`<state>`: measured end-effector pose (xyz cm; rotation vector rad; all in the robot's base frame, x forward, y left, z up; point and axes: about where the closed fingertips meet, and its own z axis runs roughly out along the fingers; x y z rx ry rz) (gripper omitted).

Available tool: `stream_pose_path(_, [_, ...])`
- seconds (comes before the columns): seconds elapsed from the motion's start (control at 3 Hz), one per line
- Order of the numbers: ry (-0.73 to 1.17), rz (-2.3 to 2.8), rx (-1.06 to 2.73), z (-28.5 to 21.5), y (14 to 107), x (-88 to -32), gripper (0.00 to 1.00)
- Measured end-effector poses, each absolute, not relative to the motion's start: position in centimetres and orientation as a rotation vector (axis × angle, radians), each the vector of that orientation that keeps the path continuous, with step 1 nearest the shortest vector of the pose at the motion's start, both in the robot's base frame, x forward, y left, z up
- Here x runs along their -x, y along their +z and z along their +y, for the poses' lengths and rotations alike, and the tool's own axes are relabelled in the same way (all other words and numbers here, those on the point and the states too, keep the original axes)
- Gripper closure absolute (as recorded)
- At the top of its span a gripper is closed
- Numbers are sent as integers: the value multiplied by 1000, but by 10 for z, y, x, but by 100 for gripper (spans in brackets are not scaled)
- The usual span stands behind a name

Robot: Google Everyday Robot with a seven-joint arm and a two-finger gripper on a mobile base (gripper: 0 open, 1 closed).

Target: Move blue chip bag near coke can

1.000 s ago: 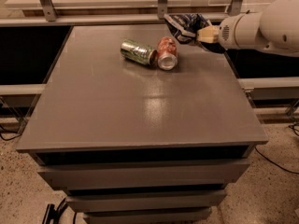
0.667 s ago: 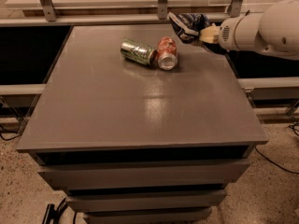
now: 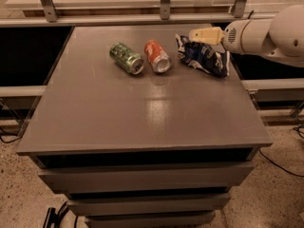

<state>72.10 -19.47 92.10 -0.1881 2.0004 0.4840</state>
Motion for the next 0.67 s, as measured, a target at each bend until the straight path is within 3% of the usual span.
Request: stream_pose_path(0.67, [551, 1961, 238, -192, 924, -717, 0])
